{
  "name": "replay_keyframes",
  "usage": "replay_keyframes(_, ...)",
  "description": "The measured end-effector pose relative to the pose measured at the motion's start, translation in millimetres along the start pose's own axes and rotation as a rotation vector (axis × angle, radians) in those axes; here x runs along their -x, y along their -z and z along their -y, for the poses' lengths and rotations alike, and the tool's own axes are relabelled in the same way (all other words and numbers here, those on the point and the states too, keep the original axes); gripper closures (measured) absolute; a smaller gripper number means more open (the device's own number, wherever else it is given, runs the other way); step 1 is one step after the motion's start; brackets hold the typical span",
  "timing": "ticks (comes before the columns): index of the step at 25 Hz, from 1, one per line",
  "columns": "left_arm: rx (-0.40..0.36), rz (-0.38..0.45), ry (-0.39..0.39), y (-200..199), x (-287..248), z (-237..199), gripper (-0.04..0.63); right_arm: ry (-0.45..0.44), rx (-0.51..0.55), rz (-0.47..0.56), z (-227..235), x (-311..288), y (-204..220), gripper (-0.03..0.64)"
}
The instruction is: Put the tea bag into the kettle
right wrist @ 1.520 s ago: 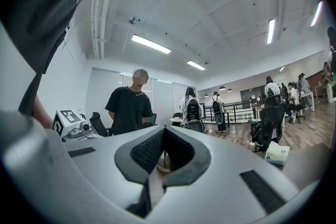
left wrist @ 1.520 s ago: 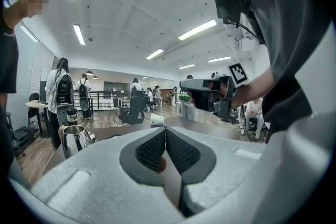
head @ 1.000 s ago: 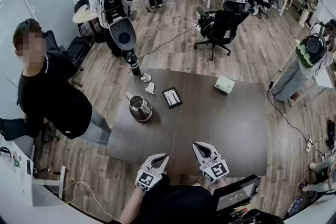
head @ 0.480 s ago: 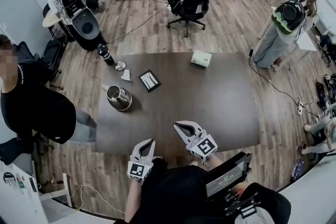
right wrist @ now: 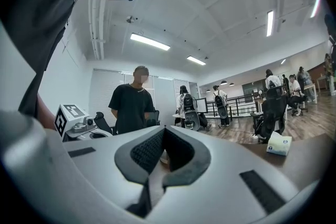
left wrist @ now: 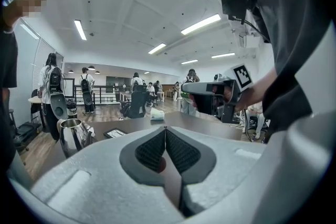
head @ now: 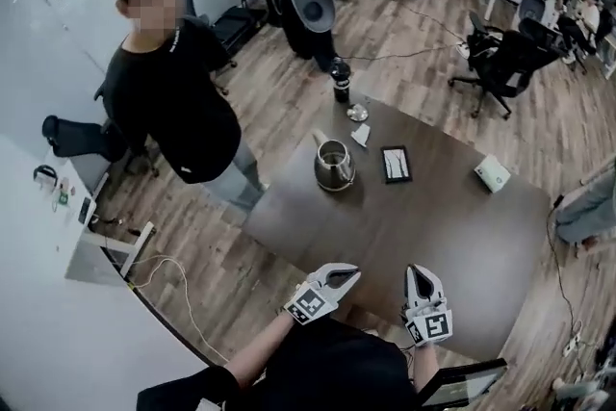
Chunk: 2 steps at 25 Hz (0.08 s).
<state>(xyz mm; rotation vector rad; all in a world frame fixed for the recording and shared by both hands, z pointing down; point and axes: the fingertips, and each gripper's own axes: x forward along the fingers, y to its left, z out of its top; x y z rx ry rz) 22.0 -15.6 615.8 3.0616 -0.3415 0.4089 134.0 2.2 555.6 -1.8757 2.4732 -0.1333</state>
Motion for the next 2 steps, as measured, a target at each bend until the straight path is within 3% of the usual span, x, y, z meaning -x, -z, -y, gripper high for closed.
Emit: replay_keyframes(2,0.011,-0.027,0.039,9.9,15.0,-8.8,0.589,0.043,-0.006,-0.016,-17.1,-4.3,2.4,0.612)
